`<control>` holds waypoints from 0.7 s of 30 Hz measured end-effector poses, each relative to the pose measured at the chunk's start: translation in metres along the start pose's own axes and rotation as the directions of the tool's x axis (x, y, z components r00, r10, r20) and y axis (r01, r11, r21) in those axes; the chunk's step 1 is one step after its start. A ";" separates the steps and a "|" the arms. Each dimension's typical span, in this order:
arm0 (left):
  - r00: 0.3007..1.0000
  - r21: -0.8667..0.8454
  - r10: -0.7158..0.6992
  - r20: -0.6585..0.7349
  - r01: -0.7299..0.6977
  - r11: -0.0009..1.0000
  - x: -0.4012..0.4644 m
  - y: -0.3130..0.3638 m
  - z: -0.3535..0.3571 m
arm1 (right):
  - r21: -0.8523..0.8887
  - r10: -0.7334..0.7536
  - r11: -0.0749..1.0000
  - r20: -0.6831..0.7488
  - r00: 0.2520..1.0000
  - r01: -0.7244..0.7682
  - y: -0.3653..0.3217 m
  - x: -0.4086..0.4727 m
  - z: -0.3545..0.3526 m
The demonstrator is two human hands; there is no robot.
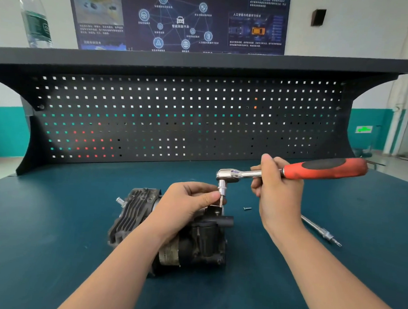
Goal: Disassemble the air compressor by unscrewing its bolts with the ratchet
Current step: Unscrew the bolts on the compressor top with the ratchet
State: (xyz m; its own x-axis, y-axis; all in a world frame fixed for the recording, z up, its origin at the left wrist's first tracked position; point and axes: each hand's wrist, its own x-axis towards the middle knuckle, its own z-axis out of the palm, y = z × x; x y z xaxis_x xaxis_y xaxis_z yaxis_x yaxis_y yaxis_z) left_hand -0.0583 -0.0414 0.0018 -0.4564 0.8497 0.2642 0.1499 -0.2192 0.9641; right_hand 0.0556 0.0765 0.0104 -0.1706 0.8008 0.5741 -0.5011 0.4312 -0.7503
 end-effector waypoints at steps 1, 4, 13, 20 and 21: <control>1.000 -0.004 -0.010 0.000 0.010 1.000 -0.001 0.001 0.000 | -0.015 -0.008 1.000 0.006 1.000 0.008 0.001 -0.001 0.000; 1.000 -0.014 -0.026 0.006 0.026 1.000 0.000 -0.001 -0.002 | -0.047 -0.012 0.999 0.017 1.000 0.013 0.002 -0.004 0.000; 0.999 -0.031 -0.052 0.014 0.052 0.998 0.000 -0.004 -0.009 | -0.118 -0.047 0.991 0.079 0.996 0.056 0.004 -0.008 -0.002; 0.994 -0.091 -0.042 0.098 0.051 0.995 0.001 -0.004 -0.011 | -0.145 -0.062 0.986 0.160 0.985 0.086 -0.002 -0.004 -0.006; 0.994 -0.094 -0.042 0.102 0.052 0.994 0.000 -0.004 -0.011 | -0.143 -0.059 0.986 0.160 0.985 0.083 -0.002 -0.005 -0.007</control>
State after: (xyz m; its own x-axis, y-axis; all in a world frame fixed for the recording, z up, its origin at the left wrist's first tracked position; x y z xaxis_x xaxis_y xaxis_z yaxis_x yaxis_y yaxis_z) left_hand -0.0685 -0.0453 -0.0016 -0.3701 0.9028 0.2192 0.0427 -0.2191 0.9748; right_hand 0.0629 0.0748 0.0070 -0.2740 0.6969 0.6628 -0.3874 0.5508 -0.7393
